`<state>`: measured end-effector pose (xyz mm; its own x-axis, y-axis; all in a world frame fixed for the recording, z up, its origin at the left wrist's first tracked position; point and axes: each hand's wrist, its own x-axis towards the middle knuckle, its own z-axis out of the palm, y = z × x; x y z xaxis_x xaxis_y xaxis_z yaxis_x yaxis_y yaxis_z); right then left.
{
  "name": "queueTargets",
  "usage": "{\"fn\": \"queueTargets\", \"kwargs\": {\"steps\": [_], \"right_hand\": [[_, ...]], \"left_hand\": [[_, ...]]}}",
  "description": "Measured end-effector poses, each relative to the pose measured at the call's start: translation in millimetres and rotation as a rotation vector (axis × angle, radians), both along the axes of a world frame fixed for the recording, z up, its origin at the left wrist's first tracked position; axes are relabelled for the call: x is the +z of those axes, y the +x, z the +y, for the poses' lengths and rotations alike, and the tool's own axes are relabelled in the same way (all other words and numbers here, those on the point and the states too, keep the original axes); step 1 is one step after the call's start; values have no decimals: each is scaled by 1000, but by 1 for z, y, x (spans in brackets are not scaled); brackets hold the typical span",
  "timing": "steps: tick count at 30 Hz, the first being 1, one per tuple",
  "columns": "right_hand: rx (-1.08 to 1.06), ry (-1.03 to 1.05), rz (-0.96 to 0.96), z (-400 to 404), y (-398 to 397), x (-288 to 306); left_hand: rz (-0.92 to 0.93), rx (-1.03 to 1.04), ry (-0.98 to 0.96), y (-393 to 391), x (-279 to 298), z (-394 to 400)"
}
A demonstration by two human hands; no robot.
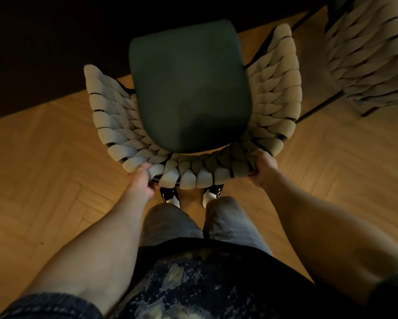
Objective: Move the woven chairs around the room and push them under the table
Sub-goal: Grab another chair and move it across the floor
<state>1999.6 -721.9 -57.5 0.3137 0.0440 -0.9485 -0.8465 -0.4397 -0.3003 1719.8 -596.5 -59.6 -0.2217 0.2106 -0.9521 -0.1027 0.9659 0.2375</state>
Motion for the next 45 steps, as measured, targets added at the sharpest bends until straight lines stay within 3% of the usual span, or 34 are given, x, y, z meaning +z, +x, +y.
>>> {"fn": "queueTargets", "kwargs": {"steps": [15, 30, 45], "right_hand": [[-324, -68, -17, -51, -92, 3], [-928, -109, 84, -90, -180, 3], [-1508, -46, 137, -44, -279, 13]], "left_hand": [[70, -363, 69, -11, 12, 53], [72, -858, 81, 42, 13, 88], [44, -1451, 137, 123, 4, 114]]}}
